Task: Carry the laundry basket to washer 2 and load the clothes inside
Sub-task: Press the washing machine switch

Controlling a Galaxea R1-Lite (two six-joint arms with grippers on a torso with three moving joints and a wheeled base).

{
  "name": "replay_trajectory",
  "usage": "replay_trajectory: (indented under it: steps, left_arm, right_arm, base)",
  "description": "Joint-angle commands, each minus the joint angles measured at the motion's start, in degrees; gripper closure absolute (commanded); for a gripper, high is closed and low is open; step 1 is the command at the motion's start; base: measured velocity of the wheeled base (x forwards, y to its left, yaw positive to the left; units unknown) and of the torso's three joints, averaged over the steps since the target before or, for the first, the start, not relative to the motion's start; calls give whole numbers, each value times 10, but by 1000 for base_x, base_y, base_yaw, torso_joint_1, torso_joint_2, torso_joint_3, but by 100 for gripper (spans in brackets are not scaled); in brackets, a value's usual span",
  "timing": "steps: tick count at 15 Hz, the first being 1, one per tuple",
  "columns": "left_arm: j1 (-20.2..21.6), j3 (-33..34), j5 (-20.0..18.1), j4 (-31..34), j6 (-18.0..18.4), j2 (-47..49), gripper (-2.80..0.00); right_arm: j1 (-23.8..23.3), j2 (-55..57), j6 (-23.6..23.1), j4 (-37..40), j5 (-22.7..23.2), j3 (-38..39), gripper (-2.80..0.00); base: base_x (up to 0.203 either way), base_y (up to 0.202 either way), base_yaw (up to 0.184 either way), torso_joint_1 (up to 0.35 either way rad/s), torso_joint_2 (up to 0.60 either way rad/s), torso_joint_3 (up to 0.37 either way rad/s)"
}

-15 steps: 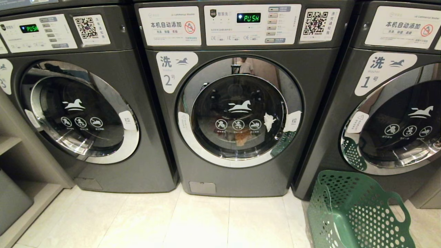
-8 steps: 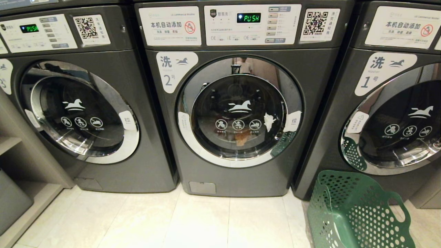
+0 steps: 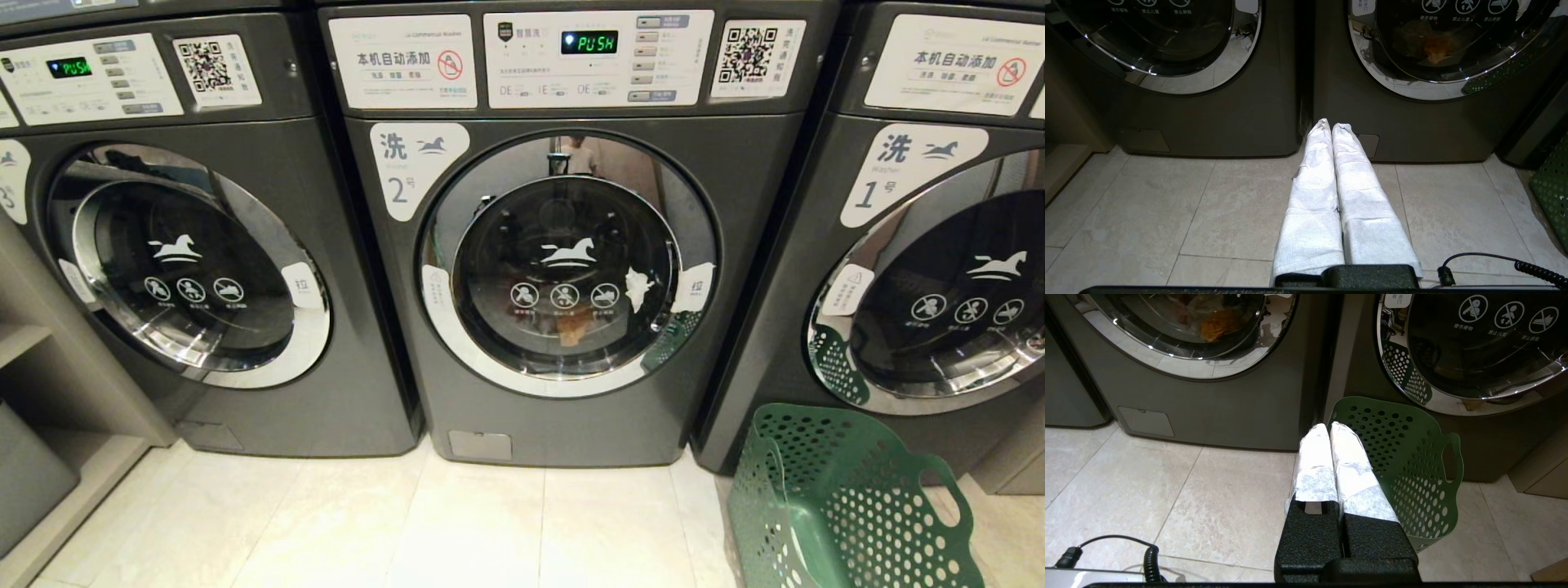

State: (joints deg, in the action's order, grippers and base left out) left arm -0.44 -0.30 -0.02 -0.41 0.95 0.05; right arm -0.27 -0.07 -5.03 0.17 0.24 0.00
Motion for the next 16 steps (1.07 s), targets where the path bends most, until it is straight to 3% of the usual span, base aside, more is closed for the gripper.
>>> replay_trajectory:
  steps: [1,16]
  left_arm:
    - [0,3,0,-1,-2,-1,0]
    - [0,3,0,0,-2,-1,0]
  right_arm:
    - [0,1,0,0,0,0,0]
    - [1,2,0,9,5,-4,0]
  base:
    - [0,0,0,0,0,0]
    - [0,0,0,0,0,0]
